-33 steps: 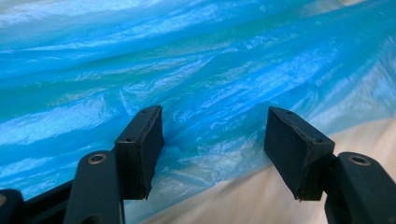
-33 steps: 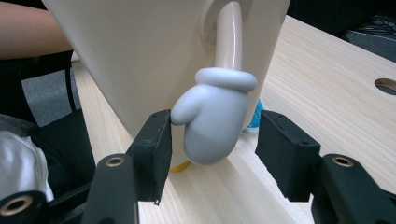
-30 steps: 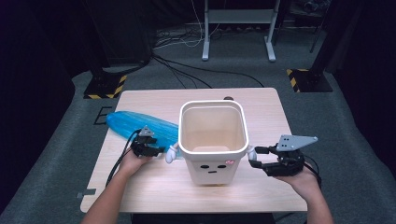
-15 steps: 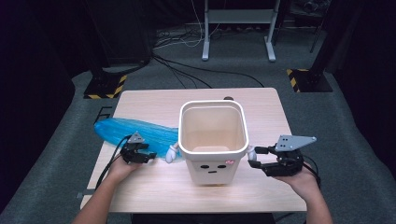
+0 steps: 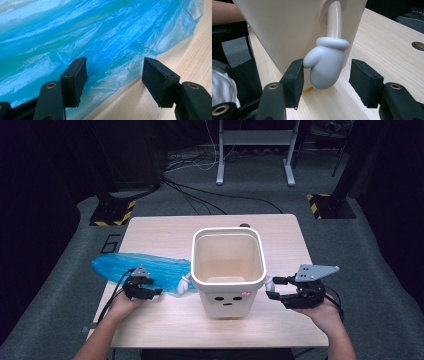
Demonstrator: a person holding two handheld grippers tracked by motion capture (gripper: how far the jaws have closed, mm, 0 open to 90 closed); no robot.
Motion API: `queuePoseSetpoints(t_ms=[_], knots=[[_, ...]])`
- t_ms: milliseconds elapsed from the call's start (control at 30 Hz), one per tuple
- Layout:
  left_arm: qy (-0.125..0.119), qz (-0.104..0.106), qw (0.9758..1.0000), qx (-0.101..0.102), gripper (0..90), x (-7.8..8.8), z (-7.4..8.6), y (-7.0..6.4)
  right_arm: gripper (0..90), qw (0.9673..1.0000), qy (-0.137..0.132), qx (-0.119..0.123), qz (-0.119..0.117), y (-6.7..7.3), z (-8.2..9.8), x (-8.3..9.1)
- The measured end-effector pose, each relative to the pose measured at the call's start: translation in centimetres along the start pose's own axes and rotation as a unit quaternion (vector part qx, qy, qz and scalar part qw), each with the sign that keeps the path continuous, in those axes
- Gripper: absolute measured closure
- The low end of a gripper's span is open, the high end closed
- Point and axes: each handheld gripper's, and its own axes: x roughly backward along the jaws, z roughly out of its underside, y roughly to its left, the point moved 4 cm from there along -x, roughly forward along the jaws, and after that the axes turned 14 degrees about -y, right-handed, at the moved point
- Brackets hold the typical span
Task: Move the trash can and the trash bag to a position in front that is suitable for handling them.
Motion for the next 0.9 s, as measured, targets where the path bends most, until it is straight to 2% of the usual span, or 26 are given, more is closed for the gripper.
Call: queuePoseSetpoints(t_ms=[200, 400, 533, 633, 667, 800, 867, 900], knots=[[-0.025, -0.011, 0.9995, 0.013, 35.3, 1.0, -1.3, -0.3, 43.7, 1.0000, 0.000, 0.000, 0.000, 0.0, 0.0, 0.0], [-0.053, -0.028, 0.9982, 0.006, 32.8, 2.1, -3.2, -0.1, 43.7, 1.0000, 0.000, 0.001, 0.000, 0.0, 0.0, 0.0], [-0.061, -0.042, 0.9972, -0.009, 29.5, 2.0, -4.6, 0.5, 43.6, 1.0000, -0.001, 0.001, -0.001, 0.0, 0.0, 0.0], [-0.056, -0.047, 0.9971, -0.020, 28.0, 1.8, -4.9, 0.8, 43.7, 1.0000, -0.001, 0.001, -0.001, 0.0, 0.0, 0.0], [-0.056, -0.051, 0.9968, -0.024, 27.7, 1.2, -5.1, 1.3, 43.6, 1.0000, -0.001, 0.000, -0.001, 0.0, 0.0, 0.0], [-0.043, -0.051, 0.9975, -0.023, 27.3, -0.4, -4.8, 1.9, 43.5, 1.0000, -0.001, 0.001, -0.001, -0.1, 0.0, 0.0], [-0.028, -0.050, 0.9981, -0.022, 27.8, -1.3, -4.4, 2.1, 43.5, 1.0000, -0.002, 0.000, -0.001, -0.1, 0.0, 0.1], [-0.028, -0.050, 0.9981, -0.022, 28.0, -1.3, -4.4, 2.1, 43.5, 1.0000, -0.002, 0.000, -0.001, -0.1, 0.0, 0.1]])
